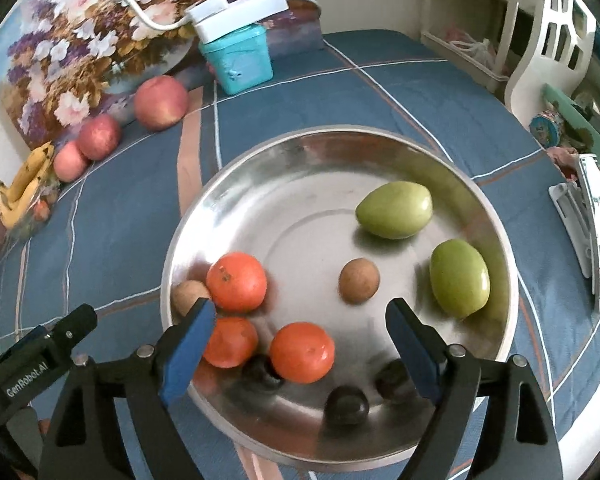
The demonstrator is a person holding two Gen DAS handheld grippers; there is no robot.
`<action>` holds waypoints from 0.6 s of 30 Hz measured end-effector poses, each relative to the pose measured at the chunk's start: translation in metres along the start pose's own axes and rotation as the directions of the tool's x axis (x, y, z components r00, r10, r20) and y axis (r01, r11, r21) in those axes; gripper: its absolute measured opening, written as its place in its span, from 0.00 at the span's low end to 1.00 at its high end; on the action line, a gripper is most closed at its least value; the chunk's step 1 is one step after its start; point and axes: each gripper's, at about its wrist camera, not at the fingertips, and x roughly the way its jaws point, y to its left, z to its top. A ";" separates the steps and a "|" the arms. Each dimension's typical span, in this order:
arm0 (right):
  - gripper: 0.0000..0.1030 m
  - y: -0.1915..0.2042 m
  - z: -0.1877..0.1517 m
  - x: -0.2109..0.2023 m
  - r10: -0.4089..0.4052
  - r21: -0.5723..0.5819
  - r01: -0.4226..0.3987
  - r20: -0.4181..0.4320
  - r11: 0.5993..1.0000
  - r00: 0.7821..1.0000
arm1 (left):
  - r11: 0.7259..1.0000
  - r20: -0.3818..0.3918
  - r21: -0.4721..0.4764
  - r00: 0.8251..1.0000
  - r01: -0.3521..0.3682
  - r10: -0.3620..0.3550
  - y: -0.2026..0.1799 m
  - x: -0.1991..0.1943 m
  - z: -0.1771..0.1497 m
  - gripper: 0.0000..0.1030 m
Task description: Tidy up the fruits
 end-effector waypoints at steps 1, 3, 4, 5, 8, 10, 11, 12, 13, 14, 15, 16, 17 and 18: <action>0.85 0.001 0.000 -0.001 0.005 -0.003 -0.005 0.002 1.000 1.000 | 1.000 0.007 0.005 1.000 -0.025 0.025 -0.001 -0.003 0.000 1.00; 0.85 0.002 -0.002 -0.005 0.016 -0.007 -0.016 0.007 1.000 1.000 | 0.996 0.027 0.008 0.996 -0.086 0.086 0.001 -0.012 -0.001 1.00; 0.85 0.002 -0.003 -0.007 0.020 -0.009 -0.020 0.006 1.000 1.000 | 0.993 0.039 0.010 0.992 -0.121 0.121 0.002 -0.017 -0.003 1.00; 0.85 0.003 -0.006 -0.009 0.022 -0.012 -0.021 0.005 1.000 1.000 | 0.989 0.042 0.013 0.988 -0.148 0.147 0.003 -0.021 -0.005 1.00; 0.85 0.005 -0.014 -0.017 0.022 -0.035 -0.022 0.001 0.999 1.000 | 0.966 0.055 0.015 0.965 -0.258 0.257 0.006 -0.038 -0.015 1.00; 0.85 0.009 -0.020 -0.025 0.023 -0.065 -0.023 0.002 0.998 1.000 | 0.956 0.051 0.010 0.955 -0.294 0.293 0.010 -0.047 -0.021 1.00; 0.85 0.011 -0.024 -0.028 0.022 -0.077 -0.022 0.004 0.997 1.000 | 0.953 0.040 0.012 0.953 -0.302 0.301 0.012 -0.049 -0.023 1.00; 0.85 0.013 -0.027 -0.032 0.020 -0.092 -0.019 0.010 0.996 1.000 | 0.951 0.028 0.017 0.951 -0.307 0.307 0.013 -0.053 -0.026 1.00; 0.85 0.015 -0.032 -0.037 0.017 -0.106 -0.016 0.017 0.994 1.000 | 0.952 0.026 0.022 0.952 -0.306 0.306 0.015 -0.058 -0.029 1.00; 0.85 0.017 -0.036 -0.041 0.015 -0.119 -0.012 0.024 0.993 1.000 | 0.952 0.027 0.024 0.952 -0.305 0.305 0.016 -0.061 -0.030 1.00; 0.85 0.018 -0.040 -0.045 0.012 -0.131 -0.008 0.030 0.991 0.999 | 0.953 0.031 0.024 0.953 -0.303 0.303 0.019 -0.067 -0.034 1.00; 0.85 0.020 -0.044 -0.047 0.011 -0.138 -0.007 0.032 0.990 0.999 | 0.953 0.035 0.023 0.953 -0.301 0.300 0.021 -0.071 -0.037 1.00; 0.85 0.021 -0.048 -0.050 0.013 -0.148 -0.008 0.035 0.989 0.999 | 0.954 0.040 0.021 0.954 -0.299 0.298 0.023 -0.075 -0.040 1.00; 0.85 0.022 -0.053 -0.054 0.020 -0.159 -0.014 0.038 0.987 0.999 | 0.954 0.045 0.019 0.954 -0.298 0.297 0.024 -0.080 -0.044 1.00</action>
